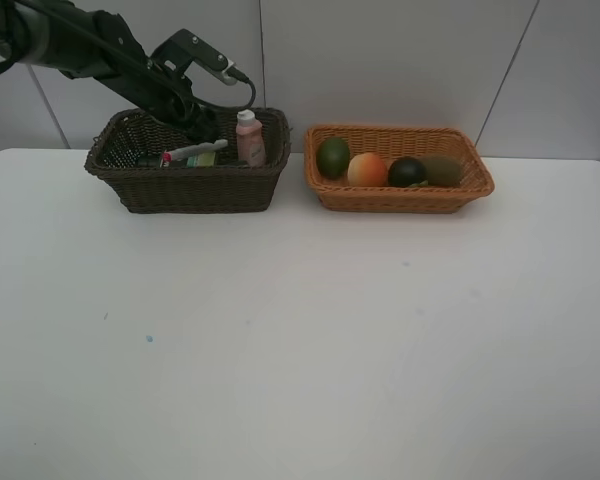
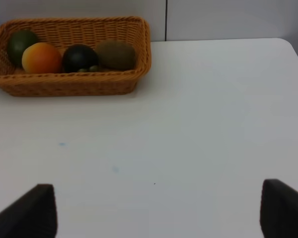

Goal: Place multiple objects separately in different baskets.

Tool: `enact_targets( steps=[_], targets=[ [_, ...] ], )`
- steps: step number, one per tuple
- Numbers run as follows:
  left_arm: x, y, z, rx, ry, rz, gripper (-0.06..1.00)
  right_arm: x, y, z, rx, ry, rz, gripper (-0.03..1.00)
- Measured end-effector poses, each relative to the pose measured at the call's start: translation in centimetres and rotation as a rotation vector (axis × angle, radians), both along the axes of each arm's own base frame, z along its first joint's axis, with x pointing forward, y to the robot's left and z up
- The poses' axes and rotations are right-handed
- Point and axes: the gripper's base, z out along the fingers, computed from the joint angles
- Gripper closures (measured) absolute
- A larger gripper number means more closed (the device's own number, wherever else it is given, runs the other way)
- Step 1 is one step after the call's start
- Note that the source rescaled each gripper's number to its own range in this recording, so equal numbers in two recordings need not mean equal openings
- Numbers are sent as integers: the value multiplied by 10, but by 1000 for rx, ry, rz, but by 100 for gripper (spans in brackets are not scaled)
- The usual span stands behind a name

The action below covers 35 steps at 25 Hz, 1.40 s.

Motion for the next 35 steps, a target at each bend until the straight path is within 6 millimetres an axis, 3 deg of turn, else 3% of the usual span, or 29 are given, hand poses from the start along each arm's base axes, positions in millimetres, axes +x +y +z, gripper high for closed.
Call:
enact_targets(
  steps=[4,13,17,23,27,30,35],
  targets=[
    [0,0,1,-12,-4,8,-5,0,0,0,0,0,0,-1],
    [0,0,1,-17,-3,12,-5,0,0,0,0,0,0,-1],
    [-1,0,11,-23,-22,12,-5,0,0,0,0,0,0,-1],
    [-15,2,64,-98,-34,47,-5,0,0,0,0,0,0,-1],
    [-37,6,109,-166,-46,92,-5,0,0,0,0,0,0,-1],
    [-65,14,145,-202,-90,120,-5,0,0,0,0,0,0,-1],
    [-128,33,186,-252,-146,171,-5,0,0,0,0,0,0,-1]
  ],
)
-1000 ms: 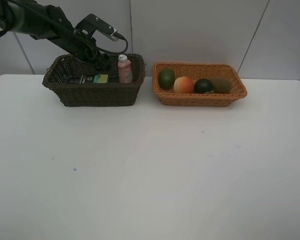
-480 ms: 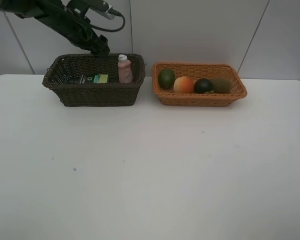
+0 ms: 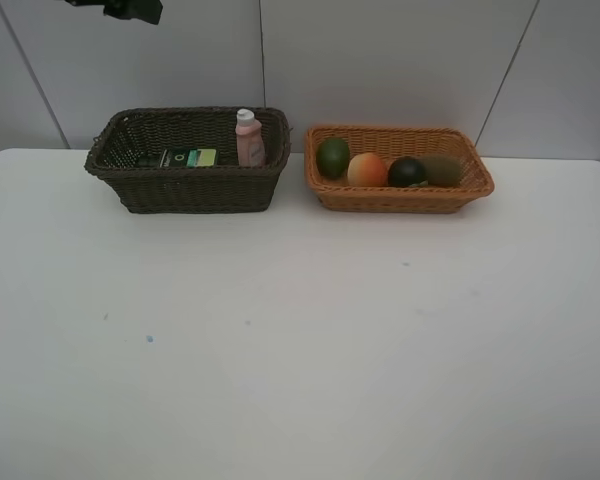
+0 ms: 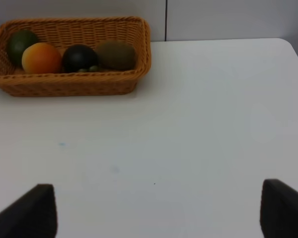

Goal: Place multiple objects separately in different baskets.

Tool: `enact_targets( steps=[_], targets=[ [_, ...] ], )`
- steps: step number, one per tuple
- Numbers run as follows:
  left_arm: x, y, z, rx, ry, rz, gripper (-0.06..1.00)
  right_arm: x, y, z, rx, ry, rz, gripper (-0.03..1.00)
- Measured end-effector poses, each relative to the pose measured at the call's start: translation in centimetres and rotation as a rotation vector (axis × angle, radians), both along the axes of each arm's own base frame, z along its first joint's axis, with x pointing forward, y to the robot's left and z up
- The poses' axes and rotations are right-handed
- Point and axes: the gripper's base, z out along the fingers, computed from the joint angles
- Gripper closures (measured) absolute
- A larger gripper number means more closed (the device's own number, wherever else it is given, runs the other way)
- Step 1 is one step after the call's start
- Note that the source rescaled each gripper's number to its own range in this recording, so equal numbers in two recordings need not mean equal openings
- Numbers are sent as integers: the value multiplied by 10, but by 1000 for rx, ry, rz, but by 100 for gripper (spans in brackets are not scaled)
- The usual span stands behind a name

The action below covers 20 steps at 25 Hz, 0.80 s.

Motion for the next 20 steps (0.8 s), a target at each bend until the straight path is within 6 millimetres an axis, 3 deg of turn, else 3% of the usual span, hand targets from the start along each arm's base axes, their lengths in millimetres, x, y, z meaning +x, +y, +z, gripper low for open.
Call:
enact_targets(
  steps=[5,14,20],
  targets=[
    [-72,25,27,0,-74,37,-5,0,0,0,0,0,0,-1],
    [-189,70,48,12,-68,167,-5,0,0,0,0,0,0,-1],
    [-263,88,61,17,-119,277,-5,0,0,0,0,0,0,-1]
  ],
)
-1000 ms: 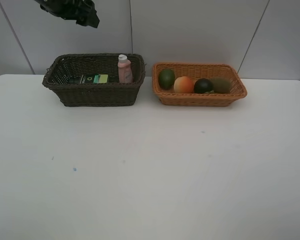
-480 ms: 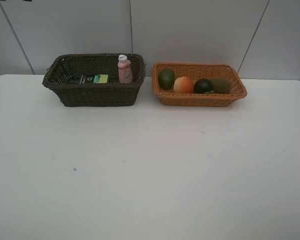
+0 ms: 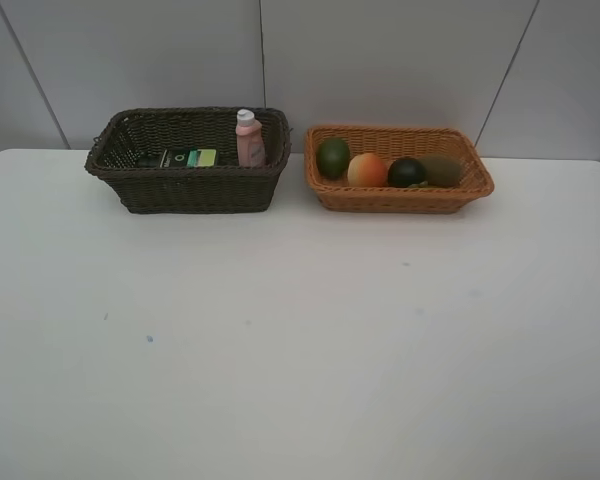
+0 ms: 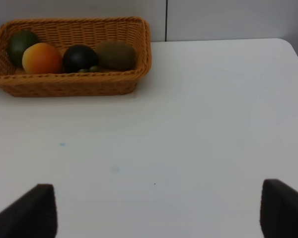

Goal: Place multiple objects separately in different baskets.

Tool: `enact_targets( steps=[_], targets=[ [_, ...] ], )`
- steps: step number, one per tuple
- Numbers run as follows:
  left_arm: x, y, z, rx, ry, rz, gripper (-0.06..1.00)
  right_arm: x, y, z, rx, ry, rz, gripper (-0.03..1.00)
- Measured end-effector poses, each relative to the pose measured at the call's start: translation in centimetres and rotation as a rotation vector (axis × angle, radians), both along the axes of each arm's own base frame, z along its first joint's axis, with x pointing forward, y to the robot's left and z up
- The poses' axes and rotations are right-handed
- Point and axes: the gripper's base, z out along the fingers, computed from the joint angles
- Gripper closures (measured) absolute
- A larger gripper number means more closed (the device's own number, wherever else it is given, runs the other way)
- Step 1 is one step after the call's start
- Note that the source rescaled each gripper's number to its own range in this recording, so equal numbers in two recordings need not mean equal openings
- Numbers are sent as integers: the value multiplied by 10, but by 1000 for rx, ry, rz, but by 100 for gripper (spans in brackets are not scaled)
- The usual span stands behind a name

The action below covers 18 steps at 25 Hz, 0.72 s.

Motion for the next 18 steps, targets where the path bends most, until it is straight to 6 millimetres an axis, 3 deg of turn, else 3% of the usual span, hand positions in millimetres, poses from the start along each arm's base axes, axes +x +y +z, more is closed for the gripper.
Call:
enact_targets(
  steps=[9,18],
  targets=[
    [-84,5,-2,-55,-111,58,-5,0,0,0,0,0,0,-1],
    [-121,6,-62,-147,-105,98,-5,0,0,0,0,0,0,-1]
  ],
)
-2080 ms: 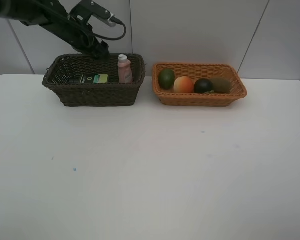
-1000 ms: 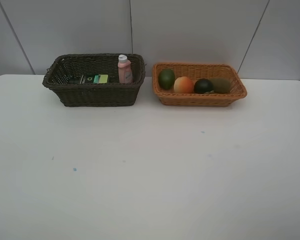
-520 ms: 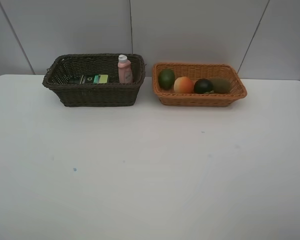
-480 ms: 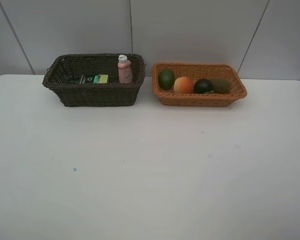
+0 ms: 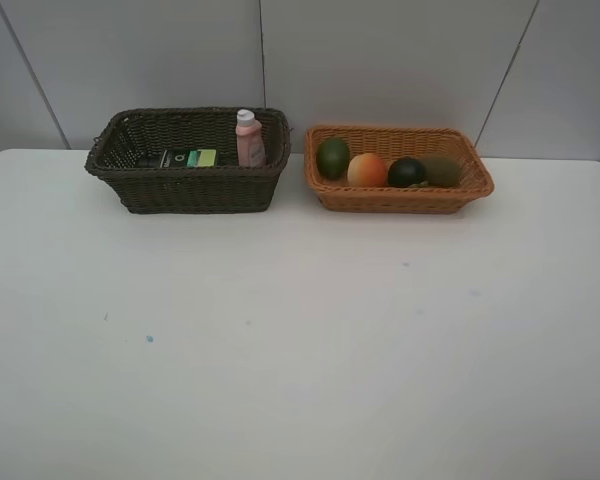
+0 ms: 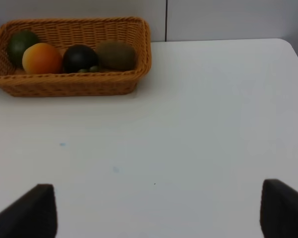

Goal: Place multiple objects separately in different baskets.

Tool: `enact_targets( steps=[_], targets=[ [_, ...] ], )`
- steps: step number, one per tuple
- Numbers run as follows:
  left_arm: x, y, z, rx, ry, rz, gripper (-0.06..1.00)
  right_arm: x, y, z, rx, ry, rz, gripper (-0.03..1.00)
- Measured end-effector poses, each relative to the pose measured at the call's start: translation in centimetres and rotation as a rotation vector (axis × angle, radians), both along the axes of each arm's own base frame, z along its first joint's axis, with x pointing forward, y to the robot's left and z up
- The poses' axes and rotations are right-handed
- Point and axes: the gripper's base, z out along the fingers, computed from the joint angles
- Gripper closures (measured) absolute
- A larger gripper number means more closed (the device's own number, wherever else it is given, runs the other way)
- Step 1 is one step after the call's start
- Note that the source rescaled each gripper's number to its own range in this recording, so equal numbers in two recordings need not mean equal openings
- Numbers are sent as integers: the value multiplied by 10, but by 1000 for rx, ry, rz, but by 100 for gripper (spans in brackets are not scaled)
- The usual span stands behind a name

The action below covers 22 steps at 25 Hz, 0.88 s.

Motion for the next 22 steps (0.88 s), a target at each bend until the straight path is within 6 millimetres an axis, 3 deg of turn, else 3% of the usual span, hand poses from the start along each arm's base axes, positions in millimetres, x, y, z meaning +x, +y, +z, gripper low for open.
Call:
enact_targets(
  steps=[7,22],
  targets=[
    [-2,0,-42,-41,105,21,-5,0,0,0,0,0,0,-1],
    [21,-1,-73,-43,161,11,-5,0,0,0,0,0,0,-1]
  ],
)
